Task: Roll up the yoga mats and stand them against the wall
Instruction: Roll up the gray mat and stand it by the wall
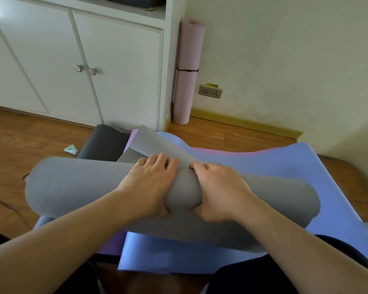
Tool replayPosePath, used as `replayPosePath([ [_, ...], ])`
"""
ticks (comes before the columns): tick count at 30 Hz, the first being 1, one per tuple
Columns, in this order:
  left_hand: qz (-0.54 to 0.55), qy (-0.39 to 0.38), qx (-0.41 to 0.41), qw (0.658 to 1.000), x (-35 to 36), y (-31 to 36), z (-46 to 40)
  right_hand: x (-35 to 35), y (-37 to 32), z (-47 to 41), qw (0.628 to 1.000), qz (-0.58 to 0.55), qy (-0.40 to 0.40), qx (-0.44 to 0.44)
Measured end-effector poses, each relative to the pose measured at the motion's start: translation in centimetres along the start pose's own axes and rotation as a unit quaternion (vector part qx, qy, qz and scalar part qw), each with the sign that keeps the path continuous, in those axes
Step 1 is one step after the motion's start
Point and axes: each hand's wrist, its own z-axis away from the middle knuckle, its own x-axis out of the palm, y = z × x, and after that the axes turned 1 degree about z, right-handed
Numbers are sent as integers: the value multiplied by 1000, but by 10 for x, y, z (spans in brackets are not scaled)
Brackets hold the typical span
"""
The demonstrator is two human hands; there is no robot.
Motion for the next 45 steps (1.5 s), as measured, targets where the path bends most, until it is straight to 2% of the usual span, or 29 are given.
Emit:
replayPosePath([
  [3, 5, 10, 4, 1000, -1, 1, -3, 4, -1, 2, 1000, 9, 9, -5],
  [8, 70, 16, -1, 997, -10, -7, -5, 11, -4, 10, 996, 91, 9, -6],
  [12, 72, -9, 0, 997, -8, -9, 1, 8, -7, 3, 998, 61, 0, 2],
  [18, -21, 21, 15, 999, 4, -4, -1, 3, 0, 3, 1000, 8, -8, 17],
  [25, 56, 1, -6, 998, -9, -6, -2, 10, -5, 9, 996, 83, 5, 15],
  [28, 62, -2, -3, 998, -6, -4, 1, 9, -3, 2, 998, 66, -1, 18],
  [34, 2, -6, 10, 1000, 1, -3, -2, 8, -1, 1, 999, 34, -3, 27],
  [40, 66, -18, -3, 998, -10, -4, -3, 15, -11, 10, 995, 95, 13, -3],
  [45, 68, -24, 3, 997, -7, -5, 2, 11, -11, 5, 998, 68, 1, -1],
])
